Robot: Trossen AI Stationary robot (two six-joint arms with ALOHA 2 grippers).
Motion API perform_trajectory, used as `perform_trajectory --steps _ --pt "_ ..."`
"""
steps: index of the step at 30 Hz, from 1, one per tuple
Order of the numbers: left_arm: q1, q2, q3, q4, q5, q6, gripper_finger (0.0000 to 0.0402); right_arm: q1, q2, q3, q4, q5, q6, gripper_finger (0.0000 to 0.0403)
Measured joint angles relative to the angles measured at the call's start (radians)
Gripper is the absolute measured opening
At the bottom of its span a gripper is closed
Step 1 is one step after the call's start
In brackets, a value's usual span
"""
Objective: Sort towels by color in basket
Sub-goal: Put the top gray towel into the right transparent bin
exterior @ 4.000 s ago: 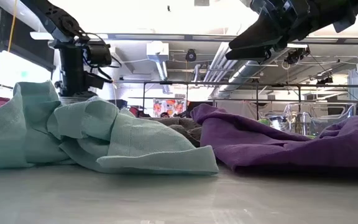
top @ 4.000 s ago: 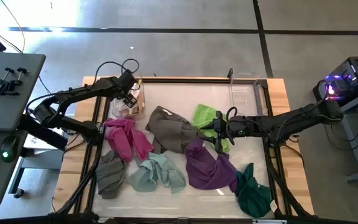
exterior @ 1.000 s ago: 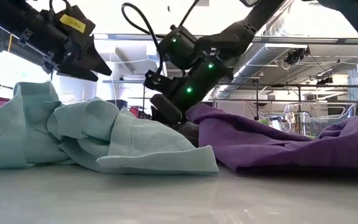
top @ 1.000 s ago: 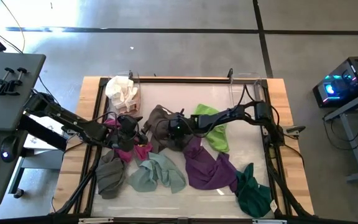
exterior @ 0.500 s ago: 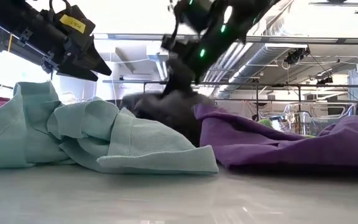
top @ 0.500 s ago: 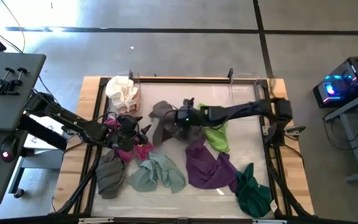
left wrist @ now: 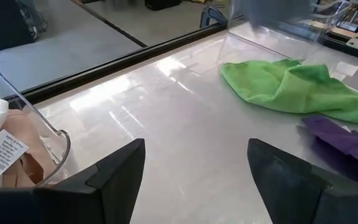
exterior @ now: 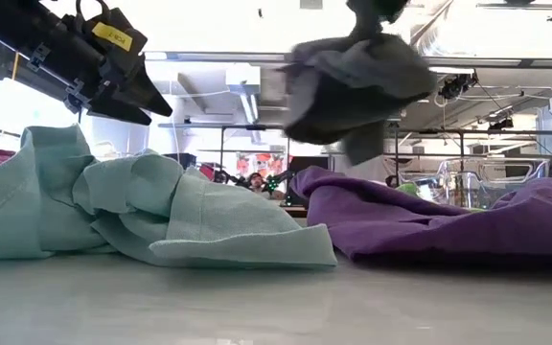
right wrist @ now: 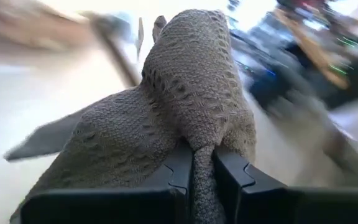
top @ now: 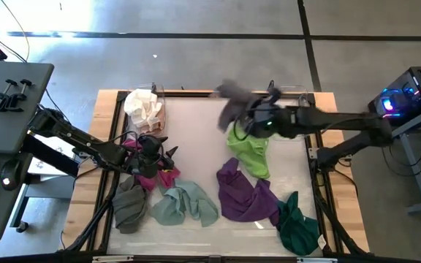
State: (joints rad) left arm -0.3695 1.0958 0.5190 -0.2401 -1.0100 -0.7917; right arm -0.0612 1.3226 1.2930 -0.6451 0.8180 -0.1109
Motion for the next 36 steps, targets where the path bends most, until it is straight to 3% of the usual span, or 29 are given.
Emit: perform_trajectory --steps 4,10,13,19,28,36 --pt "0.0 0.0 0.0 0.001 -0.001 0.0 0.0273 -0.06 -0.099 0.0 -0.214 0.148 0.181 0.0026" --pt "0.0 0.0 0.0 0.0 -0.018 0.0 0.0273 -0.241 -0.137 0.001 -0.559 0.166 0.501 0.0026" --pt "0.0 0.001 0.0 0.0 -0.022 0.001 0.0273 -0.326 -0.106 0.001 -0.638 0.168 0.556 0.0026" --pt "0.0 0.01 0.0 -0.001 -0.023 0.009 0.0273 -0.406 0.005 0.001 -0.647 0.093 0.521 0.0026" --pt "0.0 0.057 0.0 0.004 -0.023 0.008 0.0273 -0.472 0.152 -0.02 -0.683 -0.131 0.472 0.0027" --pt "0.0 0.068 0.0 0.01 -0.022 0.008 0.0273 -0.552 0.077 -0.215 -0.367 -0.272 0.38 0.0027"
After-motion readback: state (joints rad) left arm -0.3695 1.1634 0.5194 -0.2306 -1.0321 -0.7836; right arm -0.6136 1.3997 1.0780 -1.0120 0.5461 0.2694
